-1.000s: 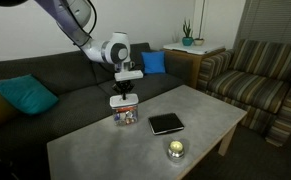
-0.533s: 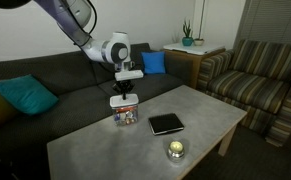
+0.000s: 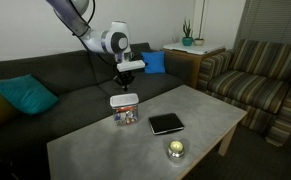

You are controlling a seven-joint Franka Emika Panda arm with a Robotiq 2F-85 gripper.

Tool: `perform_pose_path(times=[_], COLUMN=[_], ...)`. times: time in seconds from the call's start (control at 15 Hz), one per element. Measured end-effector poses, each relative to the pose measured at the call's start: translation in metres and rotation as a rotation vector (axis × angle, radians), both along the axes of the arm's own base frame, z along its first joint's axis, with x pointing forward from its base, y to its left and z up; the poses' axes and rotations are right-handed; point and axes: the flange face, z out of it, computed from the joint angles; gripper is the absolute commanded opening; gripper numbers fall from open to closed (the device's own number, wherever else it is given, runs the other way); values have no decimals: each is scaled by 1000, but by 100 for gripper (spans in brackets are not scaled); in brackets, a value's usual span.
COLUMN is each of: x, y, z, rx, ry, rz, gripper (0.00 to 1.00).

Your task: Put the white lid on the storage bowl then push the button on the lid

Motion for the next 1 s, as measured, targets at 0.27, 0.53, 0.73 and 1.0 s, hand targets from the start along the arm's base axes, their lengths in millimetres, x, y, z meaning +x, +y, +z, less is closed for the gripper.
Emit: perform_pose_path(times=[0.27, 0.53, 0.73, 1.0], x=[2, 2, 2, 2], y=[1, 1, 1, 2], z=[13, 15, 17, 18], rx=[1, 1, 2, 4], ry=[-10, -12, -15, -21], rz=[27, 38, 45, 56], gripper=[47, 75, 97, 100])
